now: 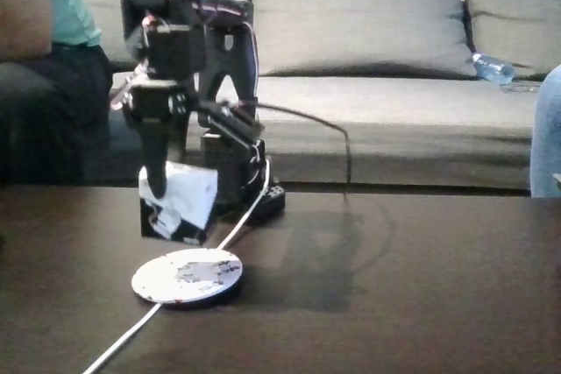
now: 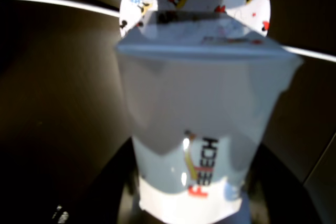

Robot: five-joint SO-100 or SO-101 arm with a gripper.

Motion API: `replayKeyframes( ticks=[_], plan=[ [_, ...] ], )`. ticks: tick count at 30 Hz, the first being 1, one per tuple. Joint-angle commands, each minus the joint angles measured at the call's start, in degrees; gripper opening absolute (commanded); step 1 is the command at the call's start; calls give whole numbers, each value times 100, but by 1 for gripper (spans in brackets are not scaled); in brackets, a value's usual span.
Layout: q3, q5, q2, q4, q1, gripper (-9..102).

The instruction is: Grasp a servo box and put it on the zirlivani.

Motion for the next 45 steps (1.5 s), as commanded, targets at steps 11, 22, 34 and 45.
replayKeyframes(
  ticks=[11,22,34,45],
  plan=[
    [976,-70,378,-1037,62,13],
    [1002,-70,334,-1037,62,14],
    [1002,-79,343,-1037,62,29],
    [870,-53,457,-853,53,29]
  ],
)
